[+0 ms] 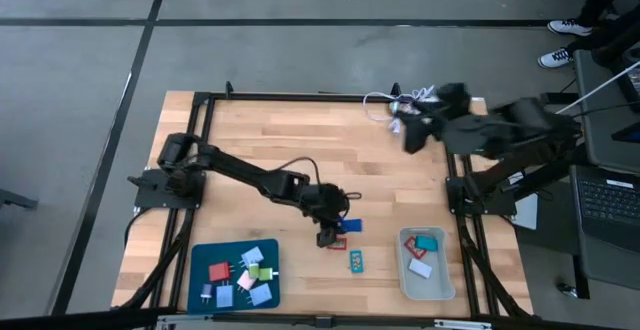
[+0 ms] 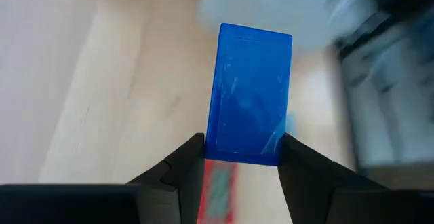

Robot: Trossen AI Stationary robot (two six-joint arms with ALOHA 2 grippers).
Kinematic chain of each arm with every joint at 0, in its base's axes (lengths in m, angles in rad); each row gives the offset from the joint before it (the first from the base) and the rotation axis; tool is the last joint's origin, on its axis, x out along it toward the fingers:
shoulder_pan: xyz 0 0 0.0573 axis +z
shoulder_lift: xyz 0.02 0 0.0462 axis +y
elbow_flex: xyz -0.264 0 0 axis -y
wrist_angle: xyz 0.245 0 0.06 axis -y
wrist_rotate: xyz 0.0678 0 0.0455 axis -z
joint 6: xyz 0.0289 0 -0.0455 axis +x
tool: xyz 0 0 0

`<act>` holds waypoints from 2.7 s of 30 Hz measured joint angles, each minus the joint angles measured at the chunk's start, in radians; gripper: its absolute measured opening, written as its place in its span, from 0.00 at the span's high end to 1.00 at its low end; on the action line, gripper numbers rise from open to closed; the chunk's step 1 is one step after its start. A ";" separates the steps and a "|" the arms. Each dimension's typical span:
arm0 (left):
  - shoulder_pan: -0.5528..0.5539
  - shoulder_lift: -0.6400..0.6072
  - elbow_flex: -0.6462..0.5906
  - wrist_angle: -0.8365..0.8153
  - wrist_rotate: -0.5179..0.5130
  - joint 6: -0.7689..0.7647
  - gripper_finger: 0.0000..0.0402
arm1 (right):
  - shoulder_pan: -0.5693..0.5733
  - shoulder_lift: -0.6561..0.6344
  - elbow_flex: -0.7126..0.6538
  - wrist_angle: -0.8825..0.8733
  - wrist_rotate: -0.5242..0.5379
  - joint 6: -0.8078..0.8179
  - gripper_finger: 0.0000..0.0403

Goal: Pick & Place Office items
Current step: Put the blue digital clock into the gray bin

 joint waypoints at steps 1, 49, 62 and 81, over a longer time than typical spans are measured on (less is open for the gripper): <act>0.008 -0.015 0.001 0.050 0.019 0.005 0.62 | 0.030 -0.016 0.009 -0.021 0.030 0.017 0.39; 0.287 0.149 0.305 0.435 1.103 -0.433 0.62 | 0.491 -0.163 -0.465 0.335 -0.048 0.152 0.39; 0.302 0.146 0.355 0.478 1.078 -0.485 0.62 | 0.384 -0.129 -0.464 0.392 -0.211 -0.391 0.39; 0.308 0.146 0.378 0.476 1.064 -0.492 0.62 | 0.264 -0.121 -0.464 0.436 -0.417 -0.533 0.39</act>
